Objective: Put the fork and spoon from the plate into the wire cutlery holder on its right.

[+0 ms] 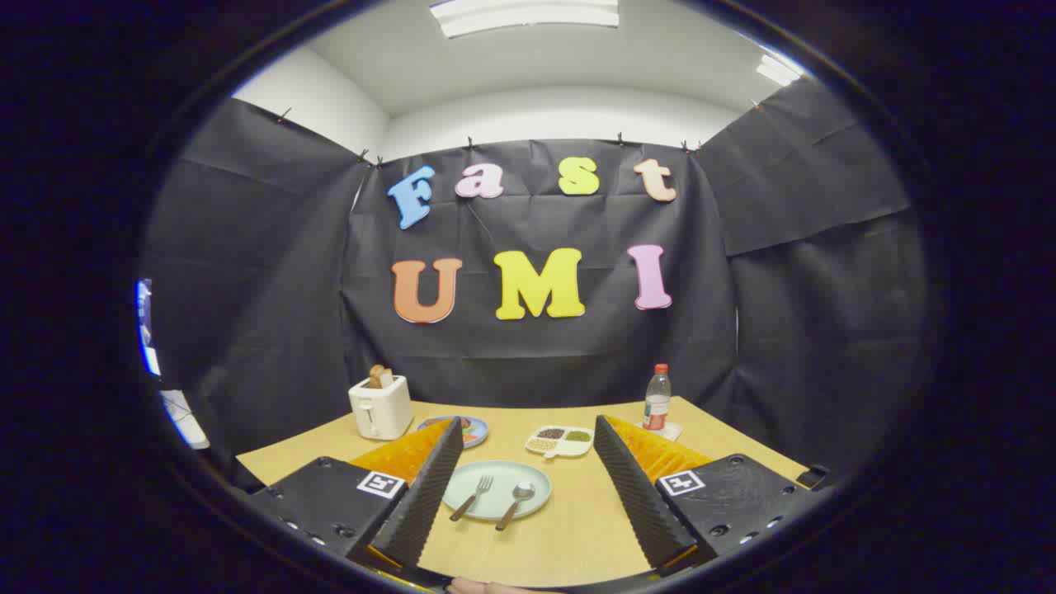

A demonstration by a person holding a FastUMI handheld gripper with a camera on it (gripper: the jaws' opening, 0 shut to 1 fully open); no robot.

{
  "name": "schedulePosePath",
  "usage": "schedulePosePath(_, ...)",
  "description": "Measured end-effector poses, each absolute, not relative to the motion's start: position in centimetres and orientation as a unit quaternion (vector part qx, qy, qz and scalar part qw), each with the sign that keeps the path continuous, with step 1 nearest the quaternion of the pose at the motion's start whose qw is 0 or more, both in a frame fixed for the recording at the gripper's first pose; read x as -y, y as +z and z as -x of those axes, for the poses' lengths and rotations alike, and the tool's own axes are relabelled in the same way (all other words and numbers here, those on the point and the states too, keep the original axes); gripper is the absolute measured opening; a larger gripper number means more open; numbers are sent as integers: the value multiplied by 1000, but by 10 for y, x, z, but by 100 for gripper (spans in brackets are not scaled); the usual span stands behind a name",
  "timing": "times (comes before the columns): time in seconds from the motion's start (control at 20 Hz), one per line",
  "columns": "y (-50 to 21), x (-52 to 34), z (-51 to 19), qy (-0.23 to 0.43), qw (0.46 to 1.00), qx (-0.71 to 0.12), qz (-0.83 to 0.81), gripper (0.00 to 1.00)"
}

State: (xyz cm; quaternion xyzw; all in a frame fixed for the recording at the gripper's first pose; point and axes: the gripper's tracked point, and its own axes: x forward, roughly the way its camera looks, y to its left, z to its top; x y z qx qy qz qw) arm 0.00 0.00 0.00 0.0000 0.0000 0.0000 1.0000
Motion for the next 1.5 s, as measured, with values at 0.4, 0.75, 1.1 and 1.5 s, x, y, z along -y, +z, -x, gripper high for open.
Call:
schedulePosePath(0.4, -1, 2, -4, -13, 1000, -12, 2, 96)
schedulePosePath(0.75, -3, 1, -5, -18, 1000, -18, 6, 96)
schedulePosePath(1.1, -26, 0, -22, -24, 998, -62, 11, 96)
schedulePosePath(1.5, -73, -15, -59, -14, 988, -151, 32, 96)
